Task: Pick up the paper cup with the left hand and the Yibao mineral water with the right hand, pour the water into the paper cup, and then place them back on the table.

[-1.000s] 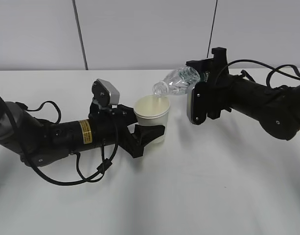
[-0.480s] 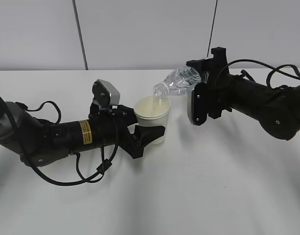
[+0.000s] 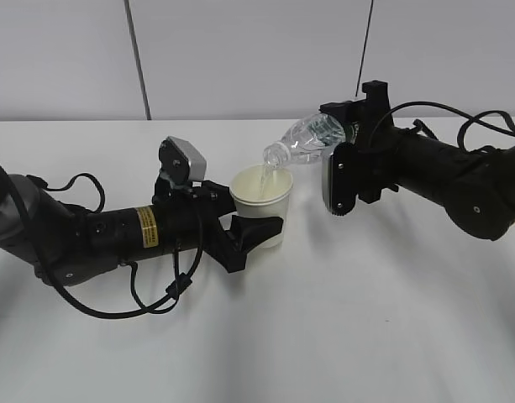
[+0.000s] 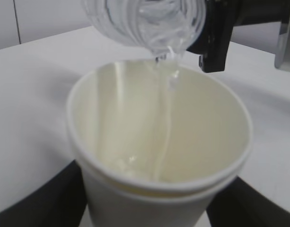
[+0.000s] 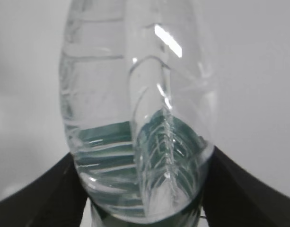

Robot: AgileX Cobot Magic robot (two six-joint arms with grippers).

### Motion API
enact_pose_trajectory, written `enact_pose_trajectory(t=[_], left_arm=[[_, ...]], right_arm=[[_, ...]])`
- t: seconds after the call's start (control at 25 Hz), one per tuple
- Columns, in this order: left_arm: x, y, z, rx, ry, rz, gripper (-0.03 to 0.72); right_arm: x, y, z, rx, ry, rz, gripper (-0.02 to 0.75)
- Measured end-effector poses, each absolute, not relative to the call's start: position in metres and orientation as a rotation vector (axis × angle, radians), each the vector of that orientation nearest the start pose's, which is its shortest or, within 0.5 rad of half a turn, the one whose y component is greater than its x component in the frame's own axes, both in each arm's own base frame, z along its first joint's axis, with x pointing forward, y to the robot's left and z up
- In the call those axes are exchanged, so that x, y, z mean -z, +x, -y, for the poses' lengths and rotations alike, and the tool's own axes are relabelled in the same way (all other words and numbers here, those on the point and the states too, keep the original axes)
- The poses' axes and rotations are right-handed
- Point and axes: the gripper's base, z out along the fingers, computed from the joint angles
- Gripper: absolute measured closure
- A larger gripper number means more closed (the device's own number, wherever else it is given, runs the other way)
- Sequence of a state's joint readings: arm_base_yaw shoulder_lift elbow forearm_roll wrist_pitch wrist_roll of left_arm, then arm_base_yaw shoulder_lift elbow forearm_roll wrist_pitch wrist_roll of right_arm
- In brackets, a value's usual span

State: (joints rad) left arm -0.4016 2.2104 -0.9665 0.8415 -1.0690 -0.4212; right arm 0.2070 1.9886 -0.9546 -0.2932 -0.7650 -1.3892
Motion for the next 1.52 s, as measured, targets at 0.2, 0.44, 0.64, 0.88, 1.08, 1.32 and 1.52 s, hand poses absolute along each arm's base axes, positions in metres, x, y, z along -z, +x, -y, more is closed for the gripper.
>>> enact_pose_trajectory(t=[0.2,0.44,0.64,0.88,1.08,1.32,1.52], left_arm=[[-0.087,0.3327,0.206,0.883,0.916,-1.628,0.236],[-0.087,0.3327,0.206,0.883,0.916,-1.628,0.236],[-0.087,0.3327,0.206,0.883,0.917,-1.628,0.236],[-0.0869,0.3326,0.206,0.883,0.918,-1.628,0.236],[-0.0868,0.3327,0.2059,0.882,0.918,-1.63,0.236],[-0.0867,0.3326,0.2059,0.881,0.919,-1.63,0.236],[-0.0865,0.3327,0.2059,0.88,0.92,-1.632,0.236]], right_arm=[[-0.1569,0.3892,-0.1004,0.827,-1.544,-1.01,0.249],[-0.1569,0.3892,-0.1004,0.83,-1.547,-1.007,0.249],[-0.1571,0.3893,-0.1003,0.833,-1.545,-1.006,0.249],[-0.161,0.3923,-0.101,0.842,-1.533,-0.994,0.249],[-0.1615,0.3927,-0.1009,0.844,-1.531,-0.994,0.25],[-0.1615,0.3927,-0.1009,0.852,-1.539,-0.986,0.25],[-0.1615,0.3927,-0.1009,0.858,-1.543,-0.98,0.25]])
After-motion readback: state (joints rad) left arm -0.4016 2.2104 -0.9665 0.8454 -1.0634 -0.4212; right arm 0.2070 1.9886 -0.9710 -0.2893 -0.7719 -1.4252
